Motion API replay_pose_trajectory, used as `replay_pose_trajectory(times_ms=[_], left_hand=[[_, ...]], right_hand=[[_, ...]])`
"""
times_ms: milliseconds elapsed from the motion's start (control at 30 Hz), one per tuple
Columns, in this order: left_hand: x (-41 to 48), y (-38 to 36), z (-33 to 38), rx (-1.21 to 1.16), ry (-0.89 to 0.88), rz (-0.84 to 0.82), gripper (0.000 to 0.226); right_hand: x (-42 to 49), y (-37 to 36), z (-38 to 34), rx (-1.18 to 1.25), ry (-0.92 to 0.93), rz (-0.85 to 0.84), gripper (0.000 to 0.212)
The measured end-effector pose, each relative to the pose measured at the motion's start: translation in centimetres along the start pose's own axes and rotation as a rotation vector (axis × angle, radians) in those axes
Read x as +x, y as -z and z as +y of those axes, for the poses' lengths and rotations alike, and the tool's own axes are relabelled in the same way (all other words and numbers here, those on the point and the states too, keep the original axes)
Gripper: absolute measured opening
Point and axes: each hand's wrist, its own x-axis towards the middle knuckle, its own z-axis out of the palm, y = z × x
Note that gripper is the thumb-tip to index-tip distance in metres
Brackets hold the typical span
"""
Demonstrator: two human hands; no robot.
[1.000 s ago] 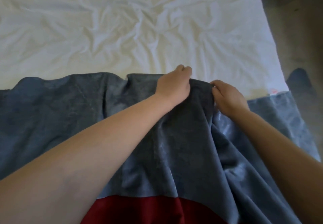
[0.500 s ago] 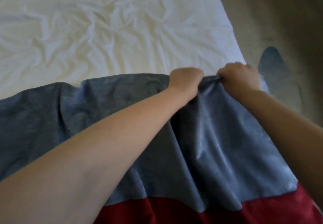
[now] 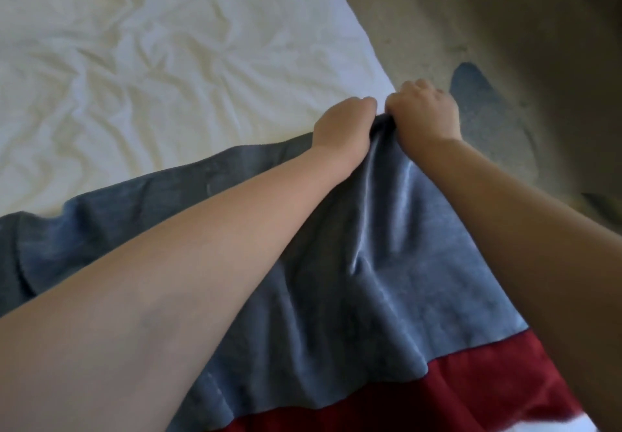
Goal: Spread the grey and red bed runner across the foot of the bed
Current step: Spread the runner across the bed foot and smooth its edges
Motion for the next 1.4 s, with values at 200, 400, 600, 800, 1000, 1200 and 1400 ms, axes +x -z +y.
replay_pose_trajectory(times_ms=[200,400,600,800,1000,1200,1400], left_hand=[[0.0,-0.5,-0.2,0.104,0.055,-0.064,0.012],[-3.0,0.1,1.7,-0.017,0.025,0.074,0.024],[-14.4,-0.8,7.2,-0.062,-0.114,-0.011,0.019],[-24.2,-3.5,12.1,-0.014,-0.222,-0.296,0.034],[-29.3,-5.4,13.5,0.083,-0.264,-0.416,0.047],[-34.1,-7.2,12.4,0.074,-0.302,-0.183,0.014],[-31.5,-7.9,14.5,-0.045,-0.204,-0.197,0.016]], right_hand=[[-1.4,-0.8,-0.6,0.010,0.155,-0.097,0.023],[-4.9,1.1,0.8,0.210,-0.074,0.058,0.034],[-18.4,2.8,2.0,0.216,0.236,-0.049,0.022],[-29.2,3.2,5.1,0.220,0.273,-0.309,0.018],[-34.3,2.2,5.9,0.202,0.163,-0.413,0.072],[-38.5,1.2,5.1,0.180,0.121,-0.385,0.074],[-39.8,-0.1,5.2,0.141,0.076,-0.258,0.030]])
